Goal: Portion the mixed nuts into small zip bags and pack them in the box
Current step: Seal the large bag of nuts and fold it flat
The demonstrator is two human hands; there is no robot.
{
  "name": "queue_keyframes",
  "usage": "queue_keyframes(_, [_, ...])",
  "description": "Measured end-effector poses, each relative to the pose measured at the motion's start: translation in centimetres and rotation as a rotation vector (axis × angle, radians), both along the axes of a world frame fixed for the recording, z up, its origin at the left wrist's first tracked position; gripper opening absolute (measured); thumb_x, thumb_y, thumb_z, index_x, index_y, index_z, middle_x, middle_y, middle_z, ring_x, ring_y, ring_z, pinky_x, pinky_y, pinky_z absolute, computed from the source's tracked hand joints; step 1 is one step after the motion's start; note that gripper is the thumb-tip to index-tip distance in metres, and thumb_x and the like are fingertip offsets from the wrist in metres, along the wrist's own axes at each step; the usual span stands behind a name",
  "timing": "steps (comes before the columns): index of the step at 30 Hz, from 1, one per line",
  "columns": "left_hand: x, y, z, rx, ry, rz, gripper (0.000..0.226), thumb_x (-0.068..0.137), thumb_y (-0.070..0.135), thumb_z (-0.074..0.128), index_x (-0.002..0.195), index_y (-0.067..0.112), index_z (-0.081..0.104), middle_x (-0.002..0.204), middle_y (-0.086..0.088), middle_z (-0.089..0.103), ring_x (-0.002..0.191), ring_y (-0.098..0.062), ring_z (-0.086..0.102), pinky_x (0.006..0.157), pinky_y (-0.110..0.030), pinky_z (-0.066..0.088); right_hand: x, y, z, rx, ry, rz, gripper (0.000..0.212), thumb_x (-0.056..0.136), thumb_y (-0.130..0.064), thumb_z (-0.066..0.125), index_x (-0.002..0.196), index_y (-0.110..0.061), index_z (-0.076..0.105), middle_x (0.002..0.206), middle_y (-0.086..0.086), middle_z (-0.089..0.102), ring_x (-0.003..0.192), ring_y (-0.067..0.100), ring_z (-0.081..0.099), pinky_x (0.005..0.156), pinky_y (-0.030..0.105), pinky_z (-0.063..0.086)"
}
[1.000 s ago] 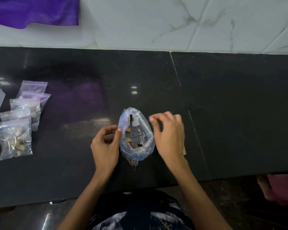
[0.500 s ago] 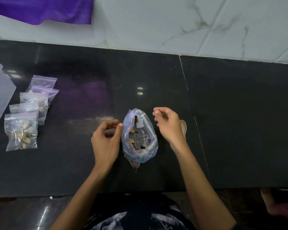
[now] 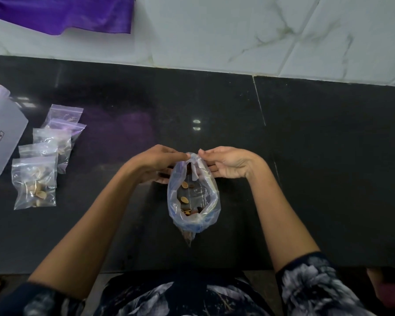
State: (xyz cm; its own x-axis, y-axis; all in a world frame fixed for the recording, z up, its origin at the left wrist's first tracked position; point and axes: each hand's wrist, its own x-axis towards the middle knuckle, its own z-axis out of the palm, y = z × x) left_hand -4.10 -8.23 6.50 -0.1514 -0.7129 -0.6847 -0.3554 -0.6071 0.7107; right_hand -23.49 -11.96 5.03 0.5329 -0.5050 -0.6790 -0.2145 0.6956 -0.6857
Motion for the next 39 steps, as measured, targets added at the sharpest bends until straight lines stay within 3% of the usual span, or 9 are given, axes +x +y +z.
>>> queue_keyframes(6, [1.2,-1.9,0.1,0.111,-0.025,-0.246,0.031,0.088,0.040,0.059,0.091,0.010,0.066,0.083,-0.003,0.057,0.074,-0.013,0.049,0.063,-0.027,0.042,1.4,0.0,0.2,-0.127,0.111,-0.064,0.036,0.080,-0.011,0.071,0.114,-0.001,0.064,0.098,0.008,0.070,0.087,0.015,0.066,0.082,0.029,0.056])
queue_keyframes(10, [1.7,-2.6,0.2,0.160,0.017,-0.306,0.031,0.085,0.031,0.063,0.107,0.010,0.064,0.100,-0.004,0.063,0.094,-0.018,0.055,0.077,-0.032,0.046,2.0,0.5,1.1,-0.267,0.180,-0.055,0.027,0.073,0.000,0.075,0.097,-0.009,0.067,0.078,0.000,0.066,0.064,0.004,0.066,0.056,0.017,0.054])
queue_keyframes(14, [0.2,-1.8,-1.4,-0.123,-0.164,-0.215,0.018,0.084,0.024,0.071,0.084,0.013,0.057,0.078,-0.002,0.061,0.071,-0.014,0.058,0.064,-0.027,0.048,3.1,1.2,0.9,-0.504,0.366,-0.101,0.029,0.068,0.005,0.077,0.085,-0.015,0.065,0.068,-0.002,0.059,0.062,0.007,0.059,0.057,0.018,0.053])
queue_keyframes(18, [-0.8,-0.7,-2.8,-0.416,-0.276,-0.048,0.039,0.080,0.027,0.074,0.064,0.020,0.040,0.061,0.004,0.044,0.053,-0.007,0.041,0.051,-0.019,0.032,3.7,2.2,-0.1,-0.703,0.562,-0.123,0.014,0.076,-0.014,0.073,0.086,-0.022,0.065,0.075,-0.003,0.063,0.067,0.007,0.060,0.068,0.029,0.054])
queue_keyframes(21, [-0.2,-0.5,-2.0,-0.251,-0.165,-0.096,0.023,0.083,0.032,0.070,0.092,0.017,0.056,0.089,-0.002,0.062,0.078,-0.012,0.059,0.062,-0.024,0.044,3.0,2.4,0.3,-0.602,0.529,-0.005,0.022,0.084,-0.022,0.070,0.106,-0.020,0.064,0.094,-0.001,0.067,0.082,0.009,0.065,0.075,0.027,0.055])
queue_keyframes(24, [1.3,-0.1,-0.5,-0.045,0.082,-0.060,0.035,0.084,0.032,0.067,0.113,0.014,0.059,0.108,-0.008,0.067,0.095,-0.020,0.066,0.078,-0.034,0.055,0.9,2.6,1.4,-0.316,0.234,-0.045,0.031,0.088,-0.026,0.064,0.116,-0.013,0.063,0.110,0.008,0.068,0.100,0.019,0.066,0.090,0.035,0.054])
queue_keyframes(31, [2.8,2.4,-0.7,0.106,0.048,-0.056,0.040,0.084,0.030,0.068,0.116,0.007,0.061,0.109,-0.012,0.070,0.101,-0.026,0.068,0.085,-0.040,0.056,-1.6,4.1,1.3,-0.138,0.085,-0.019,0.039,0.078,-0.020,0.069,0.114,-0.004,0.065,0.104,0.013,0.071,0.088,0.019,0.069,0.072,0.026,0.057])
queue_keyframes(35, [0.6,3.6,-1.5,-0.037,-0.011,0.093,0.027,0.084,0.022,0.070,0.106,0.007,0.064,0.097,-0.012,0.072,0.088,-0.025,0.070,0.081,-0.039,0.058,0.1,5.0,1.2,-0.300,0.276,-0.178,0.025,0.074,-0.006,0.076,0.098,-0.006,0.069,0.091,0.008,0.073,0.075,0.014,0.071,0.063,0.026,0.058])
queue_keyframes(39, [-1.5,5.2,-2.0,-0.443,-0.348,0.244,0.016,0.084,0.025,0.069,0.088,0.011,0.063,0.083,-0.005,0.067,0.076,-0.019,0.066,0.066,-0.034,0.057,1.9,6.7,0.9,-0.762,0.685,-0.299,0.015,0.073,-0.009,0.077,0.082,-0.017,0.067,0.073,-0.007,0.067,0.067,0.004,0.065,0.062,0.022,0.054])
